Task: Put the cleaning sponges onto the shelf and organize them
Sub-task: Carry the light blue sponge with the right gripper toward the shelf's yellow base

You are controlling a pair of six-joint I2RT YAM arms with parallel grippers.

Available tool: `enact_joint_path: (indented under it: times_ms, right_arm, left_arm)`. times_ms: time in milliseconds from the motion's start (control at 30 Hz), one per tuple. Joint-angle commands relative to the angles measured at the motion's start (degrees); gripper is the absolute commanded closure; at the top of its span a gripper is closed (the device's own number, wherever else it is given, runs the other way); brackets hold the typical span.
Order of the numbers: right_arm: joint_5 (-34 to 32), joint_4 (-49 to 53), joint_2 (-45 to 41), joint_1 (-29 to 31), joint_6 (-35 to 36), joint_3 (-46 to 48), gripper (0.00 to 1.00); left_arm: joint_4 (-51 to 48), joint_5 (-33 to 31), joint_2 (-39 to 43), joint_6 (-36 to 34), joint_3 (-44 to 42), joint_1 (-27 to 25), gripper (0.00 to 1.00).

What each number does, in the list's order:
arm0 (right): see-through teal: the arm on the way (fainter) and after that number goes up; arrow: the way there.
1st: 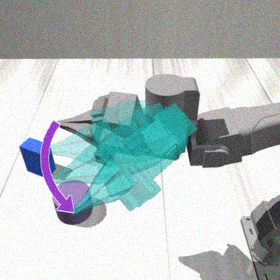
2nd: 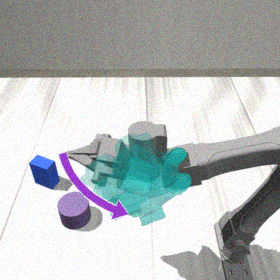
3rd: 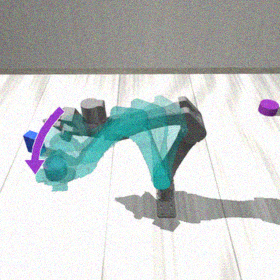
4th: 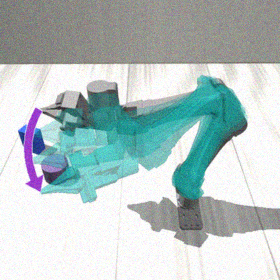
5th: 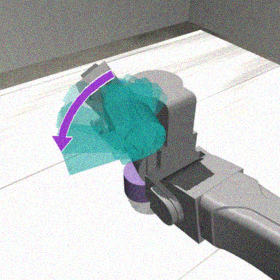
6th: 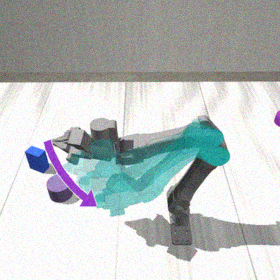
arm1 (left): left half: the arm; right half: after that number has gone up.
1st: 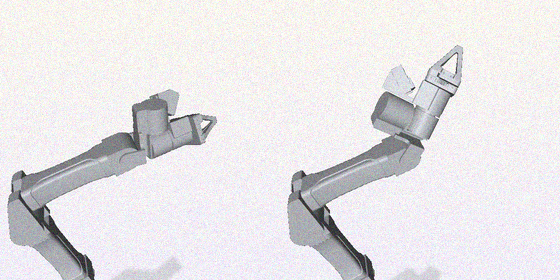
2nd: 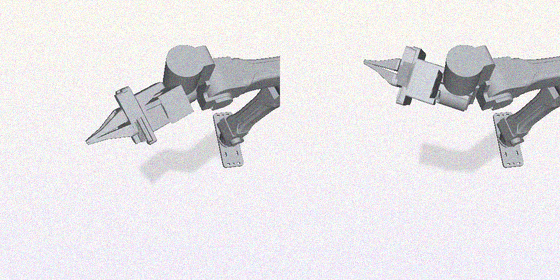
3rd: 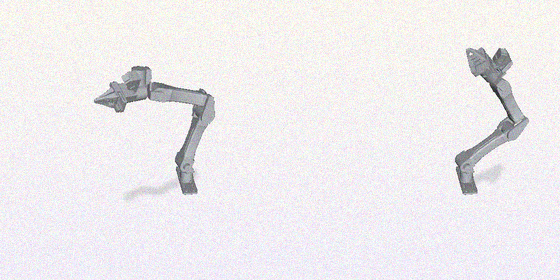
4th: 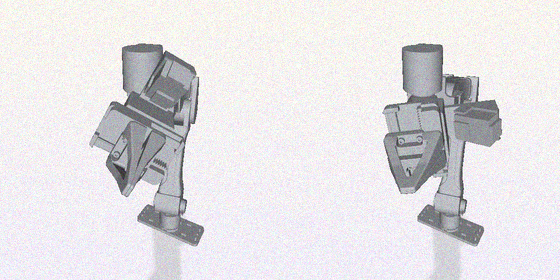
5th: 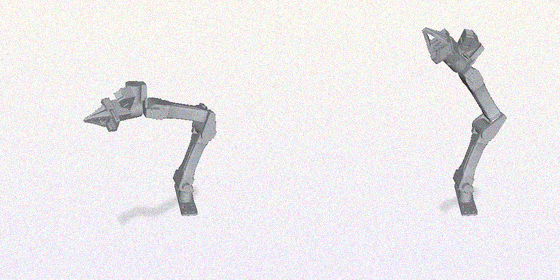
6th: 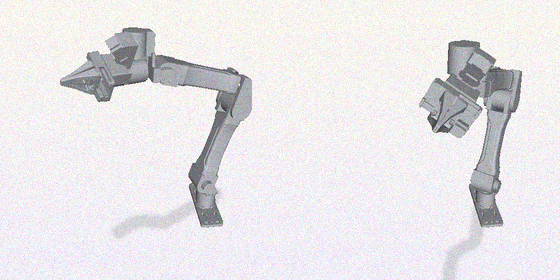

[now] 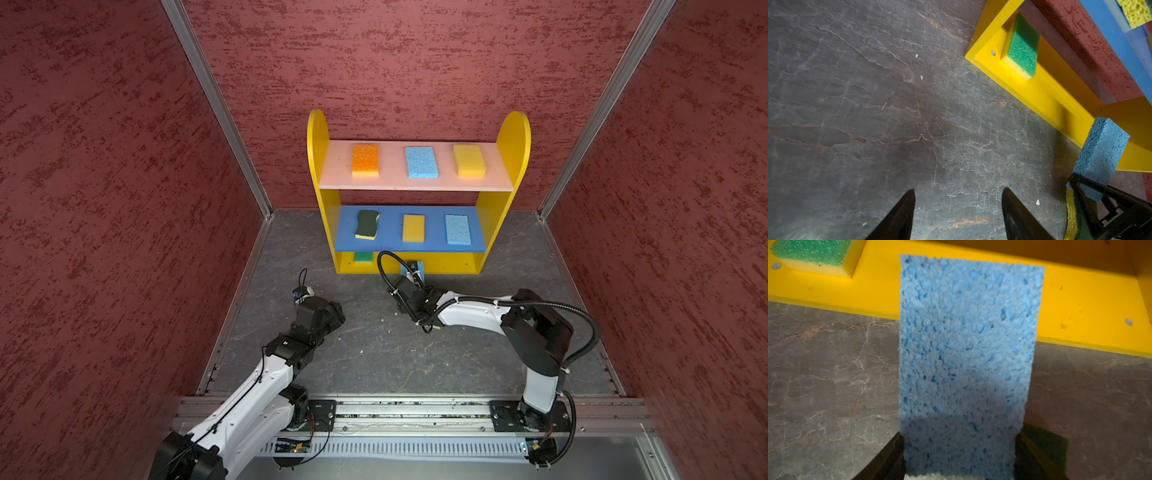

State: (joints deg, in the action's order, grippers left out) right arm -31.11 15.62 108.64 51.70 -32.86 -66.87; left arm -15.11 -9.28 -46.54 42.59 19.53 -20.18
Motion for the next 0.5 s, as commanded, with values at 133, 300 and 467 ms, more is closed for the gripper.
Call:
enact_joint_path:
  times_ms: [133, 300, 467]
  right_arm:
    - [0.2, -3.5, 3.0, -1.3, 3.1, -3.1, 0.27]
    - [0.2, -4.3, 4.5, -2.4, 3.4, -4.1, 0.26]
    - [-0.2, -5.9, 4.8, -3.2, 4.0, -4.1, 0.26]
  left_arm:
    - [2.1, -0.5, -1.3, -1.4, 1.4, 0.6, 0.33]
    - [2.8, -0.6, -2.2, -1.8, 1.4, 0.6, 0.33]
    - [3.8, -0.5, -3.1, -2.3, 1.4, 0.7, 0.33]
